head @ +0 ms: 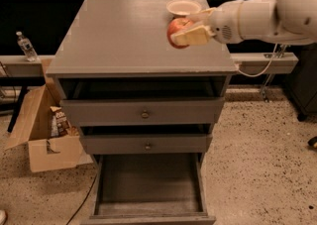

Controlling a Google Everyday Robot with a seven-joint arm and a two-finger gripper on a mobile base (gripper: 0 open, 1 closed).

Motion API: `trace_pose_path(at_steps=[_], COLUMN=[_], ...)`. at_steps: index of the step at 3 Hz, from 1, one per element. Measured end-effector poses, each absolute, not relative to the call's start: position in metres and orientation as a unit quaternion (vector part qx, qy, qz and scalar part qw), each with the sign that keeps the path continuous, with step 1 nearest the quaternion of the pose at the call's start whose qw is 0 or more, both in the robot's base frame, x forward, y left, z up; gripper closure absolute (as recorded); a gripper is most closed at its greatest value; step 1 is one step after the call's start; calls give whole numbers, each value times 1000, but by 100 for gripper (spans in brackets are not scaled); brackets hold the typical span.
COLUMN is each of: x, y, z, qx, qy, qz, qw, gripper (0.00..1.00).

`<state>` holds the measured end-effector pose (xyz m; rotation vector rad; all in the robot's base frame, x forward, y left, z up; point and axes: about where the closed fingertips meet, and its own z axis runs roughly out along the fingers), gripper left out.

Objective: Place apple into bottom drawer

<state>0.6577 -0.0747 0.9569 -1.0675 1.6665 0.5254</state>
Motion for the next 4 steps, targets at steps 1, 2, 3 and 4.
trace_pose_path(at_steps=[1,2,3,4], x=[651,651,626,570], y=[-87,-86,-79,-66], z=[957,957,945,918], qx=[-462,-463,-477,-486], qy=[683,682,677,675], qz=[202,203,217,221], qw=[528,528,517,509], gripper=[100,100,100,100])
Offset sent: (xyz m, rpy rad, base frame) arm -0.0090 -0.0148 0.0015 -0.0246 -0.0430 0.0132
